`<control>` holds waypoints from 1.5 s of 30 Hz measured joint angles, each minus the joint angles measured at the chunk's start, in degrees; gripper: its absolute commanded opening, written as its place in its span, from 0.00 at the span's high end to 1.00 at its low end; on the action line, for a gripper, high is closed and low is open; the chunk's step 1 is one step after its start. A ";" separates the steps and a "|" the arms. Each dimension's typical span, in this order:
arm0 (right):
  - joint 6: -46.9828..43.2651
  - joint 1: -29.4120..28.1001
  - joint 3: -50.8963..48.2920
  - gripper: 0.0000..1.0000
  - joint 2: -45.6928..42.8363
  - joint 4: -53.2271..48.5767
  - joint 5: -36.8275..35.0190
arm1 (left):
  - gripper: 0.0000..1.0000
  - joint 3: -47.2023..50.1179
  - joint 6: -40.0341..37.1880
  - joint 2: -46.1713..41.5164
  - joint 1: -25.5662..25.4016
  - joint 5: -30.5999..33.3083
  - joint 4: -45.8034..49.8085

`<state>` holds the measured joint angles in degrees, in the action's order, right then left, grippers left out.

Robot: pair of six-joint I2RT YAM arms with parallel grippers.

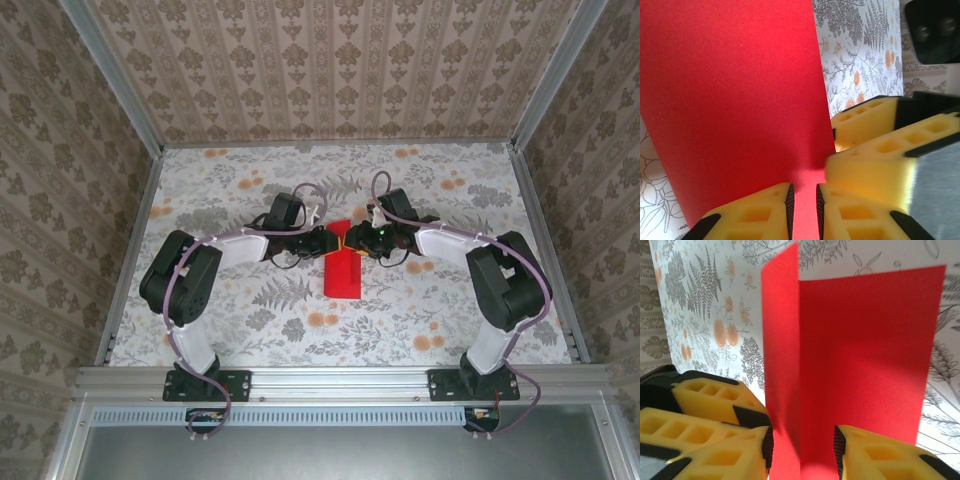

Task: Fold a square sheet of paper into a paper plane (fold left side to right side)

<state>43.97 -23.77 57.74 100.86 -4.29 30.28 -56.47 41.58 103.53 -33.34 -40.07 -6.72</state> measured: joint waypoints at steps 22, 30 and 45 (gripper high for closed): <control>-2.73 -0.13 1.42 0.96 3.13 -7.06 -6.80 | 0.47 -2.93 -6.73 -1.07 -0.87 9.70 14.01; -3.39 -0.13 1.46 0.86 3.41 -7.76 -7.54 | 0.51 -6.51 -6.95 4.15 -2.80 12.59 17.86; -4.50 1.05 -3.48 0.39 -10.73 -9.62 -22.32 | 0.54 -10.86 -9.64 6.32 -4.61 17.44 24.76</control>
<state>39.46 -22.72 54.26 90.13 -13.91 7.97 -67.33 31.94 109.84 -37.95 -22.63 18.04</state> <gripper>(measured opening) 0.591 0.464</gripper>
